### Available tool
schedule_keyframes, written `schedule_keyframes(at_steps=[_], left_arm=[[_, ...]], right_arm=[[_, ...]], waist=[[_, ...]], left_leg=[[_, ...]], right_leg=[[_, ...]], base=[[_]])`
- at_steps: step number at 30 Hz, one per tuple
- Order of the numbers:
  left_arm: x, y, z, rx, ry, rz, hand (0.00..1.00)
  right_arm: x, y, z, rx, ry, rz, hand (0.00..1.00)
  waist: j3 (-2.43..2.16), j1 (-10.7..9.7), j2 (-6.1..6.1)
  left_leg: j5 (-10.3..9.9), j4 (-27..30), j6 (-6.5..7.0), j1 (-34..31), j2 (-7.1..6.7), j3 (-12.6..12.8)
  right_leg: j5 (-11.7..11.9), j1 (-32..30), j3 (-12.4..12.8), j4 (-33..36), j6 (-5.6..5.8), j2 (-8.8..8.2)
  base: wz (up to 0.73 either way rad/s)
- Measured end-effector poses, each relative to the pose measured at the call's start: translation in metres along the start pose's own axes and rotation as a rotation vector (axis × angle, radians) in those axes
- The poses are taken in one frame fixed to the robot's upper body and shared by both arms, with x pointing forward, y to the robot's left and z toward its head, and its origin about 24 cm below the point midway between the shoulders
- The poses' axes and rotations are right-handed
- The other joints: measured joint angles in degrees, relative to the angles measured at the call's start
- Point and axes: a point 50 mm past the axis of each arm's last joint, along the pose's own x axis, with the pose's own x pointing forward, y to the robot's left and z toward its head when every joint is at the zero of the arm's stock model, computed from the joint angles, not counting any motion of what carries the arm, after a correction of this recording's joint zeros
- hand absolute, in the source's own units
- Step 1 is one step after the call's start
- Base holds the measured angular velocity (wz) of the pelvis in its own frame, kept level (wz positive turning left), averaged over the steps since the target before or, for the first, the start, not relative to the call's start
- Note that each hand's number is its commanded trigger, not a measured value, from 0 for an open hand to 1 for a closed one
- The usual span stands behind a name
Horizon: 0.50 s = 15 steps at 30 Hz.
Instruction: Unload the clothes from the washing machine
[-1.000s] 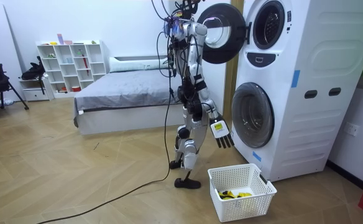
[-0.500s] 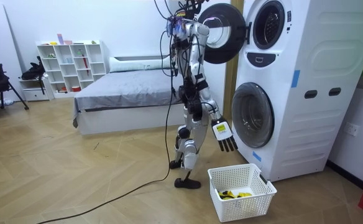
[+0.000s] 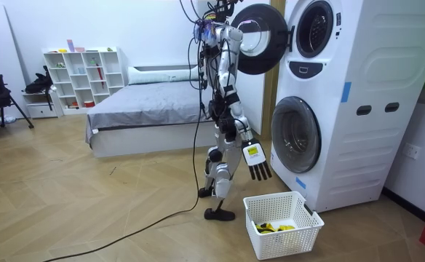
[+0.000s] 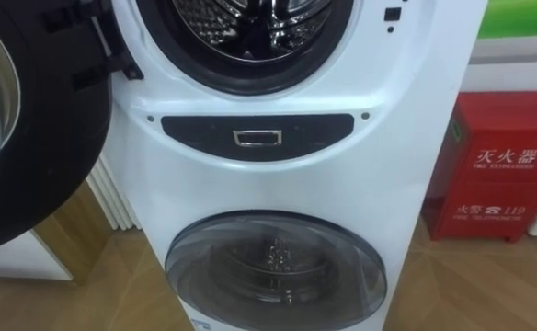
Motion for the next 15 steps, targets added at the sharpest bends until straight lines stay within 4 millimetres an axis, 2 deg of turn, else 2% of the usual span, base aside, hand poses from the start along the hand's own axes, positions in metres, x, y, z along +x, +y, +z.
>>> schedule_keyframes(at_steps=[7, 9, 13, 15], left_arm=[[-0.001, -0.009, 0.006, 0.052, -0.046, -0.024, 0.0], [-0.001, -0.012, 0.008, 0.052, -0.055, -0.029, 0.0], [-0.007, -0.033, 0.007, 0.101, -0.073, -0.08, 0.0], [-0.012, -0.045, 0.004, 0.162, -0.088, -0.127, 0.0]], right_arm=[[-0.001, -0.012, -0.004, 0.058, 0.01, -0.031, 0.0], [-0.002, -0.014, -0.006, 0.062, 0.013, -0.032, 0.0], [-0.001, -0.012, -0.001, -0.012, 0.003, -0.013, 0.0], [0.003, -0.004, 0.012, -0.037, -0.026, 0.014, 0.0]], waist=[[0.18, -0.6, -1.67], [0.18, -0.6, -1.69], [0.37, -0.5, -1.34], [0.52, -0.8, -1.05]], left_leg=[[0.0, 0.2, 0.01, 0.2, -0.02, 0.0], [0.0, 0.2, 0.01, 0.1, -0.03, 0.0], [0.0, 0.3, 0.05, 0.0, -0.09, -0.7], [-0.1, 1.0, 0.13, -1.0, -0.22, -1.6]], right_leg=[[-0.1, -0.1, 0.0, 0.0, 0.07, -0.06], [-0.1, -0.1, 0.0, 0.0, 0.1, -0.06], [0.0, 0.1, -0.4, 0.0, 0.18, -0.09], [0.1, -0.1, -0.5, 0.1, 0.2, -0.13]], base=[[0.0], [0.02], [0.1], [0.24]])
